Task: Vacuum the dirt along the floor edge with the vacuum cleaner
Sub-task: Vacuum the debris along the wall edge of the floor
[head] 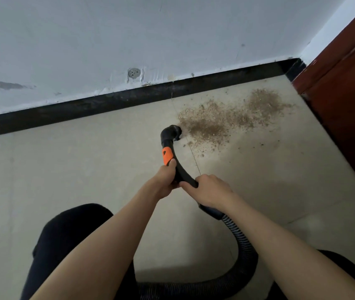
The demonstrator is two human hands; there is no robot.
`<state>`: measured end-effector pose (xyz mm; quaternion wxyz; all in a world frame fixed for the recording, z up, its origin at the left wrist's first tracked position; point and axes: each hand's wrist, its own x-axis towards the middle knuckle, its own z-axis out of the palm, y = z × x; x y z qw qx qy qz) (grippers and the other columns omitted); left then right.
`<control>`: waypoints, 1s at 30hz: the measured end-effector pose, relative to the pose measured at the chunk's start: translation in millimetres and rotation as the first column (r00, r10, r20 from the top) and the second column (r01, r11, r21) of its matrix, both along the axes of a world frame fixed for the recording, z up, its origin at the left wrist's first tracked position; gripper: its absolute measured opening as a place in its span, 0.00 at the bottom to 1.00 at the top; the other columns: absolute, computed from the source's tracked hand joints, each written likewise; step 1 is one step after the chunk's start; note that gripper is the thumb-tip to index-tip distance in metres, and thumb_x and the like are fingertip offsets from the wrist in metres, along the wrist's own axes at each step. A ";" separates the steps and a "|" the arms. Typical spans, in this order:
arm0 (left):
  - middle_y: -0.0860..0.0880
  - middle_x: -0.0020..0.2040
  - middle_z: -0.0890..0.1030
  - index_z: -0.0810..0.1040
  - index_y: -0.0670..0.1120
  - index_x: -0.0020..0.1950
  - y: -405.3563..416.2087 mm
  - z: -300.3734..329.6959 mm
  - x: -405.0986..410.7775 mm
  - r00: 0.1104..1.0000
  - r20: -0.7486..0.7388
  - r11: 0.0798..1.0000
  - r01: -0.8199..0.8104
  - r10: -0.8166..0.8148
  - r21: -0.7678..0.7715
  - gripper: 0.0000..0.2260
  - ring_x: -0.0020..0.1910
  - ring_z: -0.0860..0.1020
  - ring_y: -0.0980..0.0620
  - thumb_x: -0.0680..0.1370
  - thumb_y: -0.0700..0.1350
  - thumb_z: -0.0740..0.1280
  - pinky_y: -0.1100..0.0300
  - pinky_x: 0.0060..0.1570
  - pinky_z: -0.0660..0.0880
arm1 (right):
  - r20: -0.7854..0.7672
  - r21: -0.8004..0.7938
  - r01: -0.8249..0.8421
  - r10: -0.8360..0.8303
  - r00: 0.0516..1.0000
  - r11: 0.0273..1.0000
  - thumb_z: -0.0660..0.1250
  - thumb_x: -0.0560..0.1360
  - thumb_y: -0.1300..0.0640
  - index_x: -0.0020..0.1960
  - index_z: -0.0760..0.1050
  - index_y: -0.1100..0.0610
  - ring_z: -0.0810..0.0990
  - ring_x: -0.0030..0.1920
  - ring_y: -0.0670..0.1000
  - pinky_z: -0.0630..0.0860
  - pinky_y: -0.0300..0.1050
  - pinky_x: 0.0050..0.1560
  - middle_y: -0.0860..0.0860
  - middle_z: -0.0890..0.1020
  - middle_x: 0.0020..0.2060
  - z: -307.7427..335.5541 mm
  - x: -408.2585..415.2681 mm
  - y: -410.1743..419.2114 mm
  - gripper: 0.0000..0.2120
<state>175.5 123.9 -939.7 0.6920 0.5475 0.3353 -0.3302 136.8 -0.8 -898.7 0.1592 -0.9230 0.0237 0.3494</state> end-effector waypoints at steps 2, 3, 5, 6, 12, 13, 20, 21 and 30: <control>0.45 0.44 0.73 0.65 0.38 0.63 10.1 3.8 10.8 1.000 0.020 1.000 -0.016 0.016 -0.017 0.14 0.47 0.74 0.46 0.84 0.48 0.52 0.54 0.51 0.73 | -0.005 -0.011 -0.005 0.005 1.000 1.000 0.54 0.77 0.32 0.42 0.71 0.55 0.77 0.40 0.54 0.70 0.46 0.38 0.50 0.76 0.36 5.7 14.2 11.5 0.26; 0.45 0.44 0.73 0.64 0.39 0.63 15.4 5.0 16.9 0.999 0.025 1.000 -0.023 0.024 -0.018 0.14 0.45 0.74 0.47 0.84 0.48 0.51 0.54 0.50 0.73 | -0.011 -0.015 -0.014 0.014 1.000 1.000 0.54 0.77 0.32 0.41 0.70 0.54 0.77 0.40 0.54 0.69 0.46 0.38 0.50 0.76 0.36 8.3 23.0 17.1 0.26; 0.46 0.43 0.72 0.64 0.39 0.65 25.6 7.2 29.0 0.999 0.022 0.999 -0.040 0.041 -0.021 0.15 0.42 0.74 0.49 0.84 0.48 0.51 0.56 0.45 0.73 | -0.020 -0.029 -0.057 0.057 0.998 0.998 0.55 0.77 0.32 0.39 0.69 0.54 0.77 0.39 0.54 0.69 0.46 0.38 0.51 0.76 0.36 13.6 42.2 27.0 0.26; 0.45 0.44 0.73 0.64 0.39 0.66 29.4 8.2 35.7 0.999 0.026 0.999 -0.044 0.045 -0.026 0.16 0.41 0.73 0.49 0.84 0.48 0.50 0.57 0.44 0.73 | -0.021 -0.037 -0.078 0.077 0.997 0.996 0.55 0.77 0.32 0.38 0.69 0.54 0.77 0.39 0.54 0.69 0.46 0.37 0.51 0.76 0.35 15.5 52.1 30.8 0.26; 0.45 0.46 0.73 0.64 0.39 0.66 29.4 -4.8 78.6 0.996 0.048 0.997 -0.079 0.080 -0.018 0.17 0.48 0.74 0.46 0.84 0.49 0.50 0.58 0.40 0.74 | 0.010 -0.050 -0.117 0.117 0.993 0.992 0.55 0.77 0.32 0.38 0.71 0.56 0.78 0.37 0.53 0.70 0.46 0.36 0.51 0.77 0.34 3.7 96.6 30.6 0.27; 0.45 0.46 0.73 0.64 0.39 0.66 25.9 -8.2 83.9 0.995 0.049 0.996 -0.085 0.086 -0.013 0.17 0.48 0.74 0.46 0.84 0.49 0.50 0.58 0.39 0.75 | 0.017 -0.040 -0.116 0.117 0.993 0.992 0.56 0.77 0.32 0.38 0.71 0.56 0.78 0.36 0.53 0.70 0.46 0.36 0.51 0.77 0.34 0.0 101.6 26.4 0.27; 0.43 0.54 0.74 0.65 0.39 0.68 -14.0 -24.3 116.0 0.996 0.060 0.994 -0.072 0.067 0.087 0.19 0.49 0.75 0.46 0.84 0.51 0.50 0.58 0.38 0.75 | 0.062 0.013 -0.180 0.178 0.982 0.984 0.56 0.77 0.32 0.38 0.71 0.55 0.77 0.33 0.52 0.70 0.46 0.33 0.51 0.78 0.32 -19.3 138.8 -25.4 0.26; 0.43 0.53 0.74 0.65 0.39 0.68 -21.0 -25.9 120.3 0.996 0.061 0.992 -0.065 0.058 0.110 0.20 0.48 0.75 0.46 0.84 0.52 0.50 0.58 0.39 0.75 | 0.071 0.008 -0.193 0.192 0.979 0.981 0.56 0.77 0.32 0.38 0.72 0.55 0.78 0.35 0.53 0.73 0.47 0.36 0.52 0.79 0.33 -22.4 143.7 -32.6 0.27; 0.44 0.50 0.73 0.64 0.38 0.69 -90.0 -35.5 143.3 0.993 0.089 0.977 -0.096 0.080 0.192 0.21 0.48 0.75 0.45 0.84 0.51 0.51 0.54 0.47 0.76 | 0.113 0.085 -0.188 0.178 0.977 0.978 0.55 0.76 0.30 0.42 0.76 0.55 0.78 0.35 0.52 0.73 0.49 0.36 0.52 0.79 0.33 -46.0 165.4 -102.1 0.28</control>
